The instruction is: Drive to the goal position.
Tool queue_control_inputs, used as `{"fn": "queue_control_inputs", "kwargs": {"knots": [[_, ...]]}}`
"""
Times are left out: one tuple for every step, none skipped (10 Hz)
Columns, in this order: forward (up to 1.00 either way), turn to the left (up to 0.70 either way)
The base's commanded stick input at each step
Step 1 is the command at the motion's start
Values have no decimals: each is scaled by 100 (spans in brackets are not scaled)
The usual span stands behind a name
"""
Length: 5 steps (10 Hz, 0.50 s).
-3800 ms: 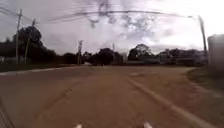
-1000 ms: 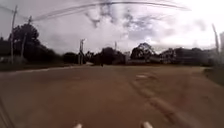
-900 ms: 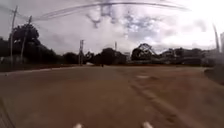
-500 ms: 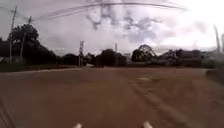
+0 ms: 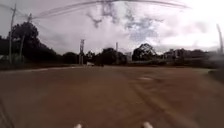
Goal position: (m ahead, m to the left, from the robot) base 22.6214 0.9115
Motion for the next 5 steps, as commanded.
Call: {"fn": "queue_control_inputs", "kwargs": {"knots": [[50, 0], [50, 0], [50, 0], [50, 0], [50, 0]]}}
